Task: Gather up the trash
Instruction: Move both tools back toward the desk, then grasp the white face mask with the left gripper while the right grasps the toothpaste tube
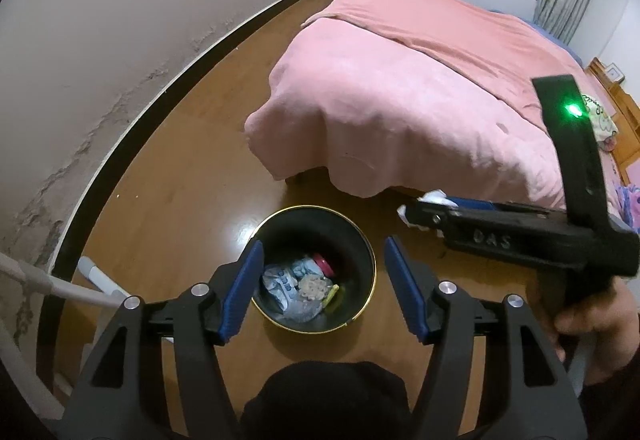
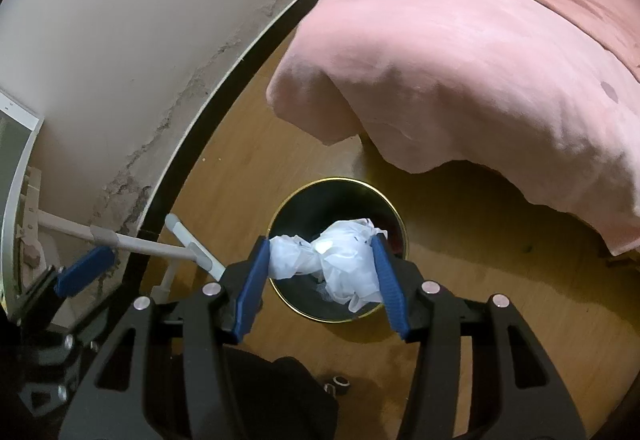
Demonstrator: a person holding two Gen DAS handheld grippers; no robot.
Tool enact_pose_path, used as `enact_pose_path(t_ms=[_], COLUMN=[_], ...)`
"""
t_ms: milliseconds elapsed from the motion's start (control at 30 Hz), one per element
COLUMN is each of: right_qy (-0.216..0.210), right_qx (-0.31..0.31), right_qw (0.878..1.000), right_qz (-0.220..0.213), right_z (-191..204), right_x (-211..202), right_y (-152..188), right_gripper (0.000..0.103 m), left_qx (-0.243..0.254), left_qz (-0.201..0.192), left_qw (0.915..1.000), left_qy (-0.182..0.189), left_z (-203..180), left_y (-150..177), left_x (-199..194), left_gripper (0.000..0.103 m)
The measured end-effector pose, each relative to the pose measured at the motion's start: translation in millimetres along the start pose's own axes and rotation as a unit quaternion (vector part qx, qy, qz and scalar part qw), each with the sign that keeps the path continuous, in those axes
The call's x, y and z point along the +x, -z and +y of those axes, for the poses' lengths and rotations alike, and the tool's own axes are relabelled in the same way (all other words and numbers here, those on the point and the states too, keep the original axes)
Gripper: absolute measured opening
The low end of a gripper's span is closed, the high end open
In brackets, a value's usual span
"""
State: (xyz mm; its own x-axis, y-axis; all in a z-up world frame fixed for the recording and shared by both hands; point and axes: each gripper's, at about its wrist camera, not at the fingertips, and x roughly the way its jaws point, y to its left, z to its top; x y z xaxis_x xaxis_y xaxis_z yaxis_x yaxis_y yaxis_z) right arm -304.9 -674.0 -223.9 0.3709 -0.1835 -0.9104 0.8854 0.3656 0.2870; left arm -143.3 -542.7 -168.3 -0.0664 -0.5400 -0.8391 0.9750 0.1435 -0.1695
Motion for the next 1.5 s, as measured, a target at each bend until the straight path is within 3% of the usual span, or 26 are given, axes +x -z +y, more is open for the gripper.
enact_pose_path(t_ms=[200, 400, 600, 733, 900, 1000, 1100, 1200, 1233, 1333, 1433, 1500], right_qy=[-0.002, -0.002, 0.005, -0.004, -0.076, -0.117, -0.165, -0.206, -0.215, -0.240, -0.252, -0.254], right_qx=[-0.012, -0.016, -0.054, -0.111, -0.199, -0.250, -0.301, -0.347, -0.364, -0.403, -0.426, -0.438], right_qw=[1.000, 0.999, 0.996, 0.987, 0.970, 0.954, 0.934, 0.911, 0.903, 0.881, 0.867, 0.861], right_qz=[-0.013, -0.027, -0.070, -0.113, -0.120, -0.114, -0.099, -0.081, -0.076, -0.060, -0.048, -0.045], right_z=[14.0, 26.9, 60.8, 107.8, 196.9, 250.1, 314.6, 380.1, 403.1, 458.7, 493.6, 509.1], right_x=[-1.5, -6.1, -29.8, -62.0, -92.1, -102.2, -107.8, -108.2, -108.1, -102.9, -101.3, -99.2], right_y=[-2.9, -5.8, -4.9, 1.8, 24.4, 41.2, 59.6, 78.1, 86.0, 107.7, 128.9, 138.6], right_gripper=[0.074, 0.075, 0.075, 0.075, 0.075, 0.075, 0.075, 0.075, 0.075, 0.075, 0.075, 0.075], left_qx=[0.001, 0.002, -0.021, -0.047, -0.104, -0.152, -0.207, -0.278, -0.291, -0.328, -0.357, -0.371], left_qz=[-0.010, -0.028, -0.078, -0.121, -0.163, -0.171, -0.171, -0.171, -0.170, -0.156, -0.135, -0.129], left_qw=[0.9999, 0.9996, 0.9966, 0.9907, 0.9746, 0.9562, 0.9301, 0.8920, 0.8833, 0.8454, 0.8277, 0.8277], left_qy=[-0.006, -0.006, -0.012, -0.040, -0.113, -0.183, -0.250, -0.312, -0.325, -0.392, -0.411, -0.400], left_z=[2.7, 2.4, 10.8, 36.3, 107.2, 165.6, 224.3, 285.9, 298.0, 342.6, 382.6, 404.1], left_y=[3.6, 9.2, 20.9, 37.3, 76.7, 111.5, 151.4, 199.7, 210.3, 242.6, 257.2, 257.6], left_x=[-21.5, -52.3, -111.7, -167.6, -235.7, -277.1, -319.1, -362.7, -371.0, -395.0, -399.4, -393.9], left_gripper=[0.062, 0.065, 0.071, 0.084, 0.089, 0.089, 0.089, 0.089, 0.089, 0.089, 0.089, 0.089])
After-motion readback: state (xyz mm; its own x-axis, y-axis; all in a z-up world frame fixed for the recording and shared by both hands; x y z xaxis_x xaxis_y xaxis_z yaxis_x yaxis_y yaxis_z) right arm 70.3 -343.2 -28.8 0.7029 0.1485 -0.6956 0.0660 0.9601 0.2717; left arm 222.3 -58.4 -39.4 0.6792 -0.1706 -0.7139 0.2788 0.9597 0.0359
